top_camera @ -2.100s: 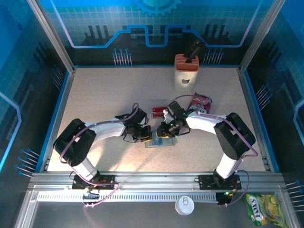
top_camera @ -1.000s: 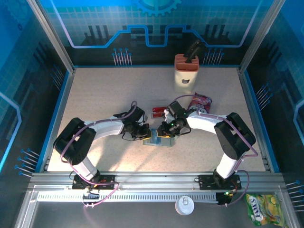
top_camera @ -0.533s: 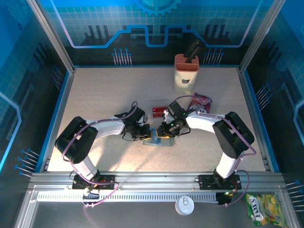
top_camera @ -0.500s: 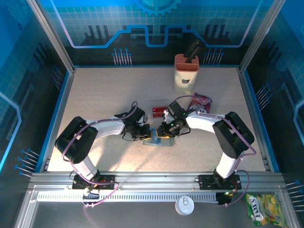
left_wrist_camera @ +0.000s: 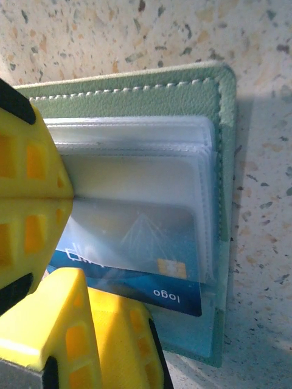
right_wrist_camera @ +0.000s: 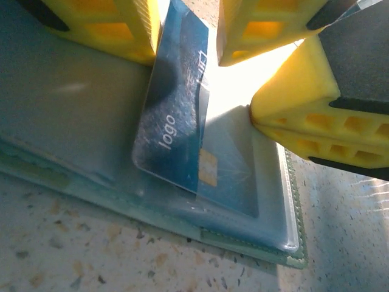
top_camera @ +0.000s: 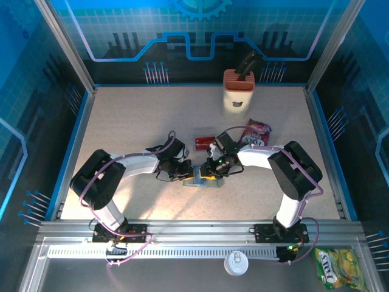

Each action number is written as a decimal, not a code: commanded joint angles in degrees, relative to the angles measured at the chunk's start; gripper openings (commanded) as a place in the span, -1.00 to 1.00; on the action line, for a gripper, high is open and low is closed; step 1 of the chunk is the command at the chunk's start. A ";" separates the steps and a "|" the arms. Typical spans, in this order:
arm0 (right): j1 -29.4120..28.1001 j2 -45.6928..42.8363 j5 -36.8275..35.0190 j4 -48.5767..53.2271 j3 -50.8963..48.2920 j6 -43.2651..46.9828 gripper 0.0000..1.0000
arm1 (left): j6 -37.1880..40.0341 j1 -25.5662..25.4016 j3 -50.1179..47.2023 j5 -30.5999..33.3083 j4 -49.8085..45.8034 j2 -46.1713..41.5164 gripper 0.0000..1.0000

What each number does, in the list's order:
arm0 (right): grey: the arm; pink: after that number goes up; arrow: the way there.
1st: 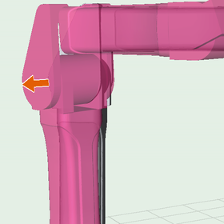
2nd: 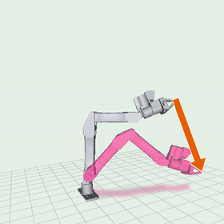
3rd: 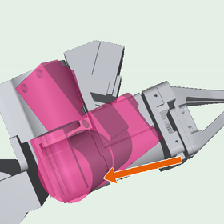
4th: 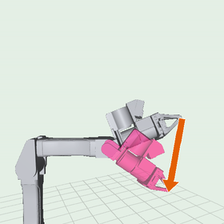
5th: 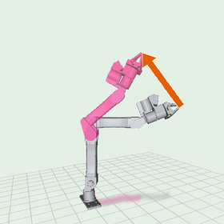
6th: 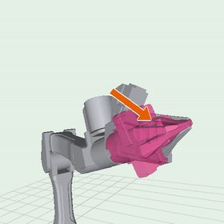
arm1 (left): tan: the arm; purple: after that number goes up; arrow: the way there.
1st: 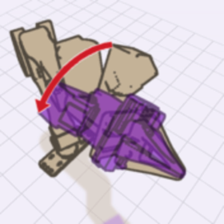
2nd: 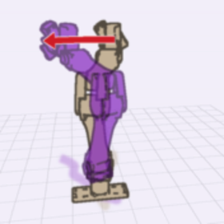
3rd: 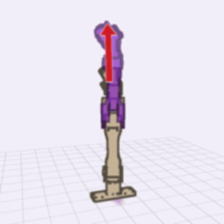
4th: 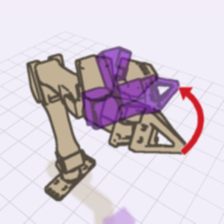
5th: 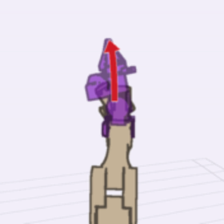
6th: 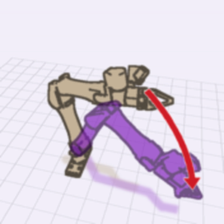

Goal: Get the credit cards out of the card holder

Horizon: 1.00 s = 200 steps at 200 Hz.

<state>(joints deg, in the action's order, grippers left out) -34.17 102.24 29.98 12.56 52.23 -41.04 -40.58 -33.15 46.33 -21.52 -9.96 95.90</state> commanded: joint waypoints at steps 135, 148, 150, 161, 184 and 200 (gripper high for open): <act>4.43 -5.71 2.17 -0.13 -5.73 1.43 -0.88 | -2.82 0.03 -4.56 0.78 -1.75 -2.11 -0.99; 4.72 -6.12 2.28 0.88 -5.27 2.30 -0.89 | -3.13 0.06 -4.87 0.86 -1.65 -2.59 -0.99; 4.73 -6.16 2.24 1.15 -5.11 2.46 -0.89 | -3.22 0.04 -4.92 0.86 -1.65 -2.67 -0.99; 4.89 -6.50 1.69 3.15 -4.37 3.66 -0.90 | -3.35 -0.04 -5.17 1.02 -1.66 -3.22 -0.99; 5.21 -7.63 0.23 7.03 -2.68 6.27 -0.92 | -3.94 -0.22 -5.64 1.19 -1.40 -4.34 -0.99; 5.57 -8.61 0.08 8.82 -2.15 8.01 -0.92 | -4.20 -0.23 -5.68 1.64 -1.40 -5.13 -0.98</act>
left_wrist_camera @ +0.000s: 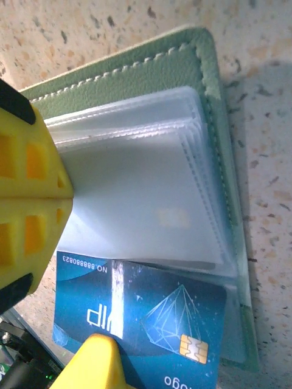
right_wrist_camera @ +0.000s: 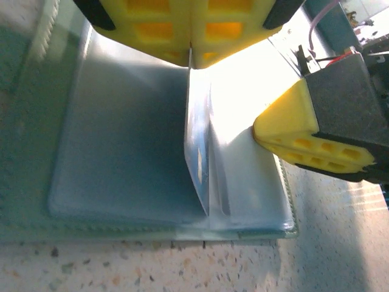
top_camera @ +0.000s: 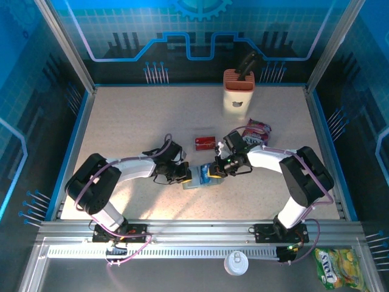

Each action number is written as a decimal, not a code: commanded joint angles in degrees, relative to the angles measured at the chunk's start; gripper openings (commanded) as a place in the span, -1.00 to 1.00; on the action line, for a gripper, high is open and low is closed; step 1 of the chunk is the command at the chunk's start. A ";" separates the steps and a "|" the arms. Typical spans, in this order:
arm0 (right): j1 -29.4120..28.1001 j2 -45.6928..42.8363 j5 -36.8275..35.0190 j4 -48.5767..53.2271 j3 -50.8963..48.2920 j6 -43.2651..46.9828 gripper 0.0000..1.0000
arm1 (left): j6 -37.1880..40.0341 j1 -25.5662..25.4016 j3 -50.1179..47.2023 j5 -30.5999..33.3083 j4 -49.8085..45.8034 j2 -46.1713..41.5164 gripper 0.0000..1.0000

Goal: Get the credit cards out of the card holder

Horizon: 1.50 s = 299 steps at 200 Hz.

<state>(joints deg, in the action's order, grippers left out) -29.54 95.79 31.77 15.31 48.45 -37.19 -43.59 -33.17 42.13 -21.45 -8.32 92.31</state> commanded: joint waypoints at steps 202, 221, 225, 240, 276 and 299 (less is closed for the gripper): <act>0.97 9.00 -27.78 38.29 41.82 68.95 -1.00 | 4.75 1.52 5.78 5.16 -7.34 0.94 -0.90; 1.53 12.99 -27.18 41.88 47.61 73.70 -1.00 | 4.81 1.45 6.34 5.45 -8.31 -0.21 -0.90; 1.65 13.93 -26.97 43.04 49.10 74.69 -1.00 | 4.83 1.45 6.37 5.53 -8.52 -0.43 -0.90; 1.77 18.22 -26.81 48.07 54.99 78.43 -1.00 | 4.92 1.48 6.30 5.75 -9.02 -1.13 -0.90; 2.72 27.55 -27.27 56.67 69.90 83.20 -1.00 | 5.41 1.49 6.63 6.06 -11.15 -1.55 -0.89; 3.42 31.52 -27.02 59.57 76.68 84.09 -1.00 | 5.35 1.52 6.42 6.66 -12.28 -2.87 -0.89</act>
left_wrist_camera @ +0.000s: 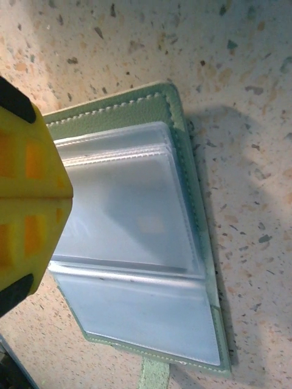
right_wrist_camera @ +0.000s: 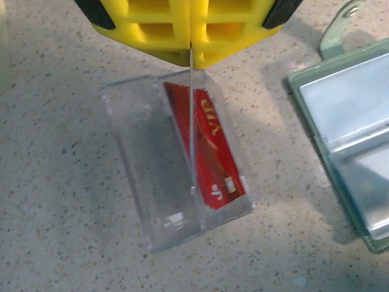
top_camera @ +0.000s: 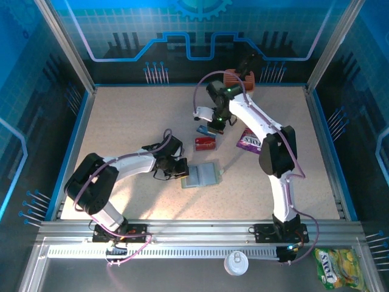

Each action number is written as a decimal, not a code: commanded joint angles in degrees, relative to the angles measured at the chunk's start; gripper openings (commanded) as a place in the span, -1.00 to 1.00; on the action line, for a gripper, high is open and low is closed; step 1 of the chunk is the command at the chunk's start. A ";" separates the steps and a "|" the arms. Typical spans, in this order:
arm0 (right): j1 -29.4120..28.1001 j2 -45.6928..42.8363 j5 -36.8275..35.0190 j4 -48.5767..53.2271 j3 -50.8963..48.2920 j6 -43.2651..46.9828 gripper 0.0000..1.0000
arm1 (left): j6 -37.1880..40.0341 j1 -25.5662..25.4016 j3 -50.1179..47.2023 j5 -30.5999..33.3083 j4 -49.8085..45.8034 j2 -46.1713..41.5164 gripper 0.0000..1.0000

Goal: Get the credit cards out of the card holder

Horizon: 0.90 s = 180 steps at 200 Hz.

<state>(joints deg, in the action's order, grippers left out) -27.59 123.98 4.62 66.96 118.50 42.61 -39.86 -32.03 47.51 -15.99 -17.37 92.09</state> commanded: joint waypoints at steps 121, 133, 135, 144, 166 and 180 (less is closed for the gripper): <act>1.14 13.63 -0.44 13.59 16.86 8.98 -1.00 | 1.62 0.75 2.12 1.82 -5.29 -1.74 -0.89; 1.01 13.30 0.36 13.78 15.88 8.85 -1.00 | 1.62 0.79 1.82 1.79 -5.06 -1.87 -0.89; 0.97 13.32 0.49 13.89 15.75 8.86 -1.00 | 1.58 0.75 1.80 1.83 -5.05 -1.88 -0.89; 0.92 13.28 0.77 13.75 15.22 8.71 -0.98 | 1.57 0.79 1.80 1.92 -5.03 -1.91 -0.89; 0.90 13.16 -0.49 12.12 14.57 7.68 -0.74 | 1.56 0.75 2.07 1.84 -5.10 -1.70 -0.89; 0.88 12.78 -2.11 10.36 14.20 6.86 -0.63 | 1.54 0.76 2.23 1.86 -5.15 -1.74 -0.89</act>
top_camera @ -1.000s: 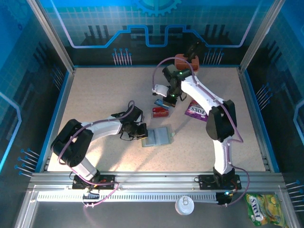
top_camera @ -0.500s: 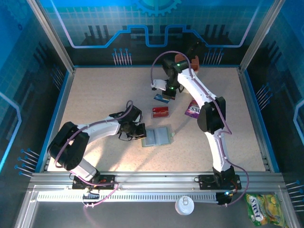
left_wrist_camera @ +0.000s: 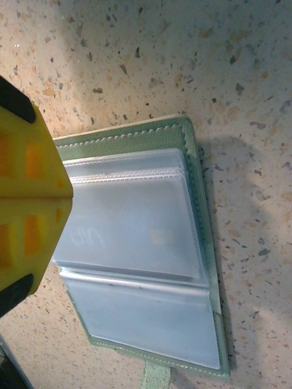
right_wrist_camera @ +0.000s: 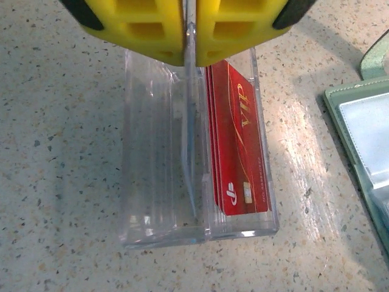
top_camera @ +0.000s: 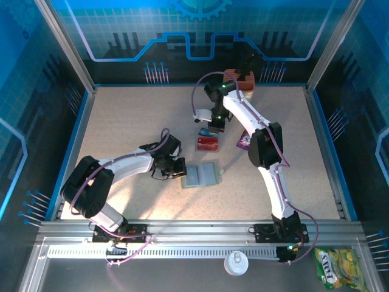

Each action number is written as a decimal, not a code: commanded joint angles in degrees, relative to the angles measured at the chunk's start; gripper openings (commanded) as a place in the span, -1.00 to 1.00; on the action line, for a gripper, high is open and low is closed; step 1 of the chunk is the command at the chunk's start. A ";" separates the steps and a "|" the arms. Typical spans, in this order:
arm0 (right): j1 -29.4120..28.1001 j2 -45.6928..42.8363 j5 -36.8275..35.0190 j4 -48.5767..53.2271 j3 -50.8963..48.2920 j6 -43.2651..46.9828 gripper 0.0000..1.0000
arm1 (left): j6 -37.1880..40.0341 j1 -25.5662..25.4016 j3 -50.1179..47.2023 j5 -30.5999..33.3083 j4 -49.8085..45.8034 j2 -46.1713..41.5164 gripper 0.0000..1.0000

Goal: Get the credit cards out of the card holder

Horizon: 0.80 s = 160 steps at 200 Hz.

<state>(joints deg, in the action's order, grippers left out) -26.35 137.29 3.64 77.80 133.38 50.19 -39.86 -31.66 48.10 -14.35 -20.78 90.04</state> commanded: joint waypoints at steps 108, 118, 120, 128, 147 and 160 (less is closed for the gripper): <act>-0.89 -10.77 -3.30 -17.89 -14.62 -5.77 -0.54 | 0.92 0.40 2.00 0.09 -1.51 0.32 -0.88; -0.98 -10.82 -3.23 -17.91 -14.64 -6.05 -0.53 | 0.94 0.40 2.08 0.00 -1.41 0.38 -0.88; -0.96 -10.82 -3.32 -18.05 -14.62 -6.22 -0.53 | 0.95 0.38 2.02 -0.05 -1.41 0.39 -0.88; -0.99 -10.75 -3.60 -18.70 -14.61 -6.67 -0.53 | 0.92 0.37 2.05 -0.04 -1.38 0.47 -0.88; -1.23 -10.32 -4.88 -21.62 -14.49 -8.62 -0.52 | 0.74 0.37 1.87 -0.14 -1.05 0.48 -0.88; -1.81 -9.71 -5.90 -23.63 -14.38 -9.61 -0.52 | 0.54 0.40 1.81 -0.25 -0.78 0.69 -0.88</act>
<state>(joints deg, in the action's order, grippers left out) -27.00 128.14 -1.19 58.37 119.55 43.40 -39.90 -31.66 48.66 -14.35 -20.73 90.04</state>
